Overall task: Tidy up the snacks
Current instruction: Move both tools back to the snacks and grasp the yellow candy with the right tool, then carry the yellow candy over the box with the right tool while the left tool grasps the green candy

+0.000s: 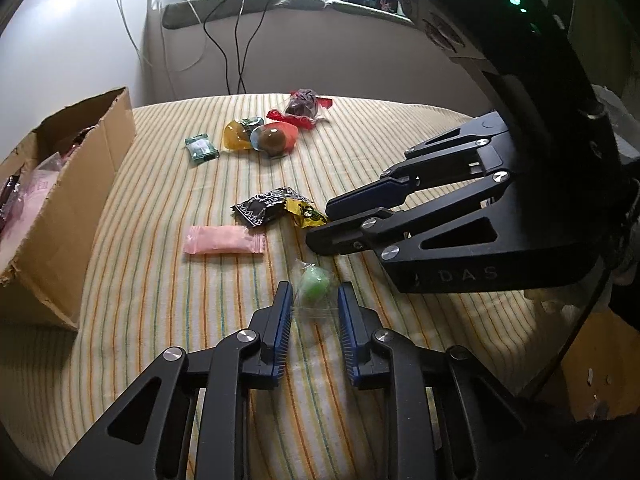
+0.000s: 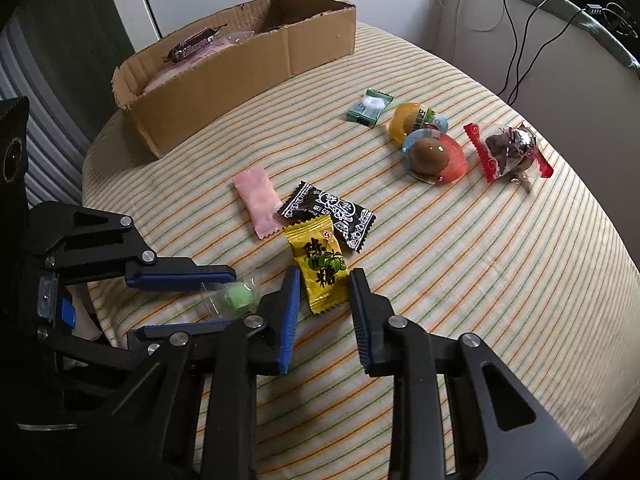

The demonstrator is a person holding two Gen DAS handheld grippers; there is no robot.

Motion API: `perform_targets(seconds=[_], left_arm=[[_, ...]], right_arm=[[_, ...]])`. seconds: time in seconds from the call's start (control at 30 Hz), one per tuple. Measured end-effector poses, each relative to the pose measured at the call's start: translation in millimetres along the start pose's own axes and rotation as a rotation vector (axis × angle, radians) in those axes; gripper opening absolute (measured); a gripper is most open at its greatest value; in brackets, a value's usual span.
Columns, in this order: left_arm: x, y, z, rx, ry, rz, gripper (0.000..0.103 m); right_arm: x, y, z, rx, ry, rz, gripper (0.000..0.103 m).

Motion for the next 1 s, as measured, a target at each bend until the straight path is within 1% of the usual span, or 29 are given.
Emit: perform_targets(seconds=[0.1, 0.2, 0.23, 0.37, 0.43, 0.63, 0.77, 1.0], left_arm=[[1, 0, 0, 0.005, 0.005, -0.001, 0.021], [1, 0, -1, 0.007, 0.004, -0.001, 0.021], [1, 0, -1, 0.008, 0.003, -0.001, 0.021], [4, 1, -5, 0.021, -0.001, 0.002, 0.021], [5, 1, -9, 0.032, -0.002, 0.004, 0.021], [16, -2, -22, 0.069, -0.004, 0.027, 0.021], [32, -10, -31, 0.085, -0.007, 0.066, 0.021], [53, -19, -53, 0.128, -0.016, 0.110, 0.021]], right_arm=[[1, 1, 0, 0.012, 0.009, -0.004, 0.026], [-1, -1, 1, 0.019, 0.029, -0.007, 0.034], [-2, -3, 2, 0.019, 0.027, -0.007, 0.034], [-6, -8, 3, 0.015, 0.015, -0.011, 0.034], [-7, -10, 1, 0.018, 0.015, -0.008, 0.027], [-3, -9, -1, 0.015, 0.025, 0.001, 0.026], [8, -11, 1, -0.016, 0.011, 0.017, 0.026], [30, -31, 1, -0.025, 0.031, 0.081, 0.026]])
Point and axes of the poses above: each gripper's, at about its wrist camera, not at the fingertips, and x roughly against the way its jaws point, z to its right, y to its underside, the point moved 8 cm from there along -x, roughly the way its jaws point, and after that the axes turned 1 degree about z, right-handed, at the moved point
